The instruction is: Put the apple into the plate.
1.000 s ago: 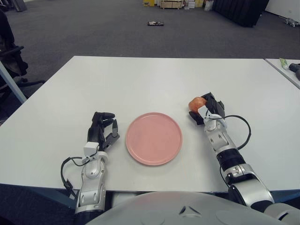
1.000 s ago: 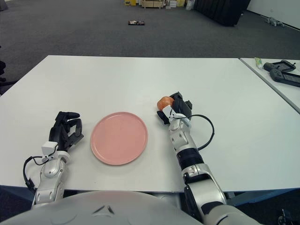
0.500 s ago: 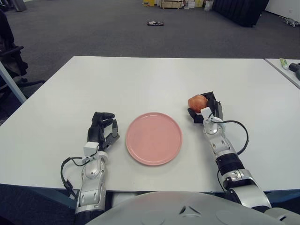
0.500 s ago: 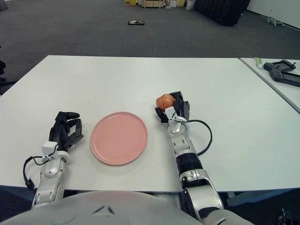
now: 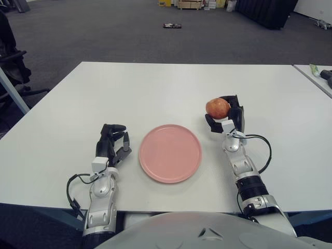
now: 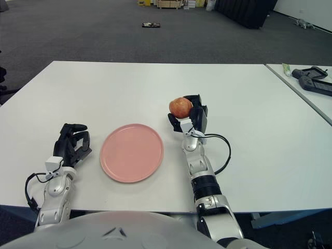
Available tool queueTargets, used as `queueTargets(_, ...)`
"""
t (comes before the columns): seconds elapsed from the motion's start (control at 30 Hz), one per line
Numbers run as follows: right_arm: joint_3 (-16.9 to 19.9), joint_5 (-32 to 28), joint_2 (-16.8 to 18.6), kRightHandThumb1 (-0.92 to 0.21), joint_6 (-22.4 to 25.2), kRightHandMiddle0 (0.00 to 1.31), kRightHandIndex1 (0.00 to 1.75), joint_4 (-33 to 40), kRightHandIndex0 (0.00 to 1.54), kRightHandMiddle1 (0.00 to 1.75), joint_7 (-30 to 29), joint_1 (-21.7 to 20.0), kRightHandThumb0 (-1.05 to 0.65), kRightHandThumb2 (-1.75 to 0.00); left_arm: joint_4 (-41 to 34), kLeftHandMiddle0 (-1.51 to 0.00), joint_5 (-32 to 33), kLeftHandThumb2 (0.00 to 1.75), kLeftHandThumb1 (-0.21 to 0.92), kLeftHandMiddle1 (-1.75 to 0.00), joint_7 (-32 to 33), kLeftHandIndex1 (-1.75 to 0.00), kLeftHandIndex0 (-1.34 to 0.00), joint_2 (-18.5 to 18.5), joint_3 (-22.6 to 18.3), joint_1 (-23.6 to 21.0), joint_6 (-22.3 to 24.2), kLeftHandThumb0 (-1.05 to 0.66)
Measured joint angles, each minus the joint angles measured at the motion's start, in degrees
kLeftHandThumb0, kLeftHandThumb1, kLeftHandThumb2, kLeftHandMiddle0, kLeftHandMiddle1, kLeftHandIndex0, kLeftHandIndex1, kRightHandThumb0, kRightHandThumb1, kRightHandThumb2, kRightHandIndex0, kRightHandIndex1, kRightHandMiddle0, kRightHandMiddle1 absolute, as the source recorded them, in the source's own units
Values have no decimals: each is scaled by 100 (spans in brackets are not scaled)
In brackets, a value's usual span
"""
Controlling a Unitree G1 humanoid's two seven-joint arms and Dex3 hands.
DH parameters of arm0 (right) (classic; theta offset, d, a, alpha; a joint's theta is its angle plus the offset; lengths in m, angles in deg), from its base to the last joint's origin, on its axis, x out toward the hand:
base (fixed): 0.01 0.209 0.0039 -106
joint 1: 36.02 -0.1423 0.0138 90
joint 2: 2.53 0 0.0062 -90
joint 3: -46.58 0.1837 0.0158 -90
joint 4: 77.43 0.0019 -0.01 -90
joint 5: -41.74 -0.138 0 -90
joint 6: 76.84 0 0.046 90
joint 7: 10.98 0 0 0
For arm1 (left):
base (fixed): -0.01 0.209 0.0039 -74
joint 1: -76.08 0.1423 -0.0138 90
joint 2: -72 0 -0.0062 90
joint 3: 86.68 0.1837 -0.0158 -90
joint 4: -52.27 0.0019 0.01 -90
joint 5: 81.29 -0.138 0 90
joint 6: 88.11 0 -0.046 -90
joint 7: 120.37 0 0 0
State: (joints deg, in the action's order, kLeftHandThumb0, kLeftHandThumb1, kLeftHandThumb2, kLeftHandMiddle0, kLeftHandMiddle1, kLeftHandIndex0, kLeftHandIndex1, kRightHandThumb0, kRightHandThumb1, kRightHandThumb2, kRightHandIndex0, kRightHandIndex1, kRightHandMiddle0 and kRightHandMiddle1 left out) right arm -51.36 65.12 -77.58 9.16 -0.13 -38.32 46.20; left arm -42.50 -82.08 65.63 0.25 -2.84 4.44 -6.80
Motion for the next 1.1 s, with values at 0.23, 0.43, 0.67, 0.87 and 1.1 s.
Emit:
queueTargets(0.23, -449, 31, -71, -21, -227, 70, 175, 590, 128, 175, 695, 264, -52, -145, 1, -61, 16, 84, 69, -142, -17, -175, -33, -2, 3, 0, 0, -38)
queueTargets(0.43, -876, 27, -178, -19, -754, 71, 175, 634, 129, 175, 1214, 396, -52, -147, 2, -60, 33, 84, 70, -141, -18, -175, -33, -2, -3, -1, 1, -38)
queueTargets(0.67, -1401, 30, -252, -21, -1200, 69, 175, 670, 127, 175, 1859, 601, -51, -145, -1, -59, 29, 85, 69, -141, -8, -175, -33, 4, -14, -2, 34, -38)
queueTargets(0.87, -1639, 43, -436, -22, -1463, 69, 175, 573, 127, 175, 2430, 529, -51, -144, 1, -59, 26, 85, 69, -141, 13, -175, -33, 25, -18, -6, 50, -38)
queueTargets(1.1, -1934, 388, -724, -22, -1733, 69, 175, 197, 127, 175, 2821, 298, -51, -143, 15, -61, 26, 87, 67, -140, 16, -175, -34, 24, -38, -7, 45, -38)
